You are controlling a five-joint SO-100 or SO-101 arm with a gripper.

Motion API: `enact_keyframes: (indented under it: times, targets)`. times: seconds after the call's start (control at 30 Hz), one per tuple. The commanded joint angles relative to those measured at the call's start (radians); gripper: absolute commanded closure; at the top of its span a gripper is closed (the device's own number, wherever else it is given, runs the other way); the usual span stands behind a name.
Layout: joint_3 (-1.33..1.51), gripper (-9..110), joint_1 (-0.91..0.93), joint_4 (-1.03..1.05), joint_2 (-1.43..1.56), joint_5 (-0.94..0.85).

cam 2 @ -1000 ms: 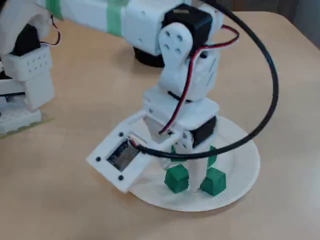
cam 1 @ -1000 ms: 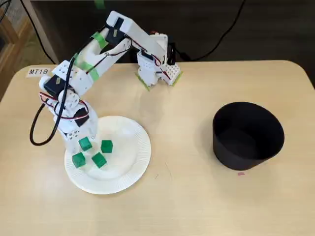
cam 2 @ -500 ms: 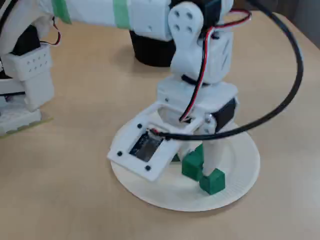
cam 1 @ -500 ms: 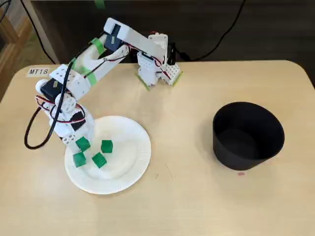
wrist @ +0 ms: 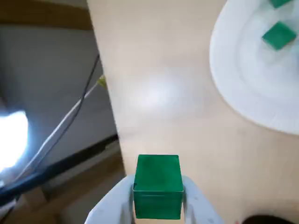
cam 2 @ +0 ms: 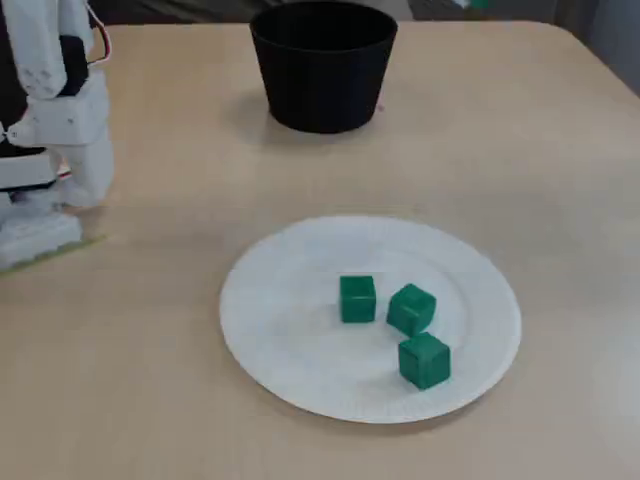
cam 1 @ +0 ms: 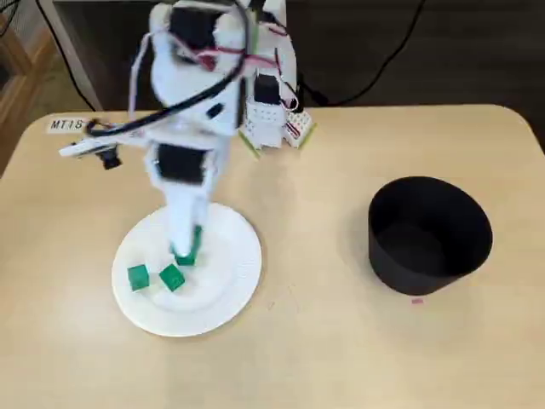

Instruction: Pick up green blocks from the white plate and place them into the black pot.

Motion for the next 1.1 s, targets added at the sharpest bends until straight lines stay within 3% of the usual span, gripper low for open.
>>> enact_keyframes:
  times: [0.0,0.23,0.37,0.53,0.67,0.77,0.97,1.03,1.07]
  targets:
    - [0.350,104,-0.181,-0.166,0.302,0.046]
    - [0.744,104,-0.529,-0.451,0.430,0.035]
    - [0.891,104,-0.595,-0.612,0.419,0.023]
    - [0.900,104,-0.601,-0.664,0.347,-0.009]
    - [0.900,79,-0.572,-0.655,0.347,-0.061]
    - [0.893,70,-0.555,-0.627,0.353,-0.080]
    - [0.884,71,-0.543,-0.584,0.353,-0.083]
    - [0.879,78,-0.537,-0.574,0.353,-0.078]
    - [0.874,86,-0.528,-0.565,0.353,-0.064]
